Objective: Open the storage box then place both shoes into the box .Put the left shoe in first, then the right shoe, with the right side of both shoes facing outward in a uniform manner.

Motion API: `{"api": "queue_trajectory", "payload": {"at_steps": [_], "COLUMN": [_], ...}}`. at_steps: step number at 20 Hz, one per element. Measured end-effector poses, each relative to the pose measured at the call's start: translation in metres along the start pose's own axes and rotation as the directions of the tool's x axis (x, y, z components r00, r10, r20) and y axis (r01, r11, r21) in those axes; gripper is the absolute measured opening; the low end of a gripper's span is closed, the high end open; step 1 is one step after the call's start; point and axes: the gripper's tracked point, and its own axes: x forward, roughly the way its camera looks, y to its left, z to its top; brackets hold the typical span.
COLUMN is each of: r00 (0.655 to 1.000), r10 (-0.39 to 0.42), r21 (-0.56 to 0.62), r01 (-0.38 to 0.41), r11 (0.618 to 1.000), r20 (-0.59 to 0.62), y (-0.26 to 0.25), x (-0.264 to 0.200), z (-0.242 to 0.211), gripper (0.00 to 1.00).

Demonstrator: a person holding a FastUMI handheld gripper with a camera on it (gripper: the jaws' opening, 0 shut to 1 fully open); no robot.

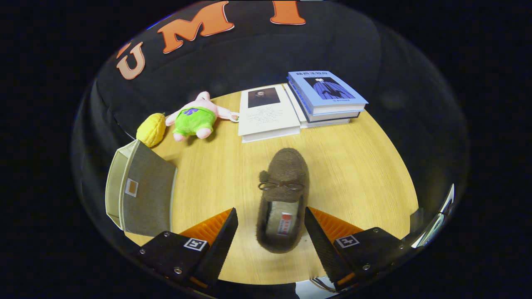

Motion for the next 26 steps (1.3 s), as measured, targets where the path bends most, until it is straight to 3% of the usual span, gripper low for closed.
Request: {"api": "queue_trajectory", "payload": {"at_steps": [4, 9, 14, 18, 23, 26], "r00": [1.000, 0.997, 0.999, 0.999, 0.999, 1.000], "r10": [-0.022, -0.082, -0.050, -0.038, -0.040, 0.003], "r21": [0.001, -0.101, -0.066, -0.031, 0.057, 0.095], "r01": [0.022, 0.082, 0.051, 0.038, 0.041, 0.000], "r11": [1.000, 0.992, 0.997, 0.999, 0.998, 0.995], "r20": [-0.017, 0.003, 0.021, 0.001, -0.026, -0.023], "y": [-0.026, -0.051, -0.052, -0.046, -0.040, -0.023], "x": [0.020, 0.052, 0.080, 0.097, 0.099, 0.087], "z": [-0.008, -0.012, -0.003, 0.000, 0.003, 0.007], "gripper": [0.92, 0.81, 0.68, 0.48, 0.09, 0.05]}}
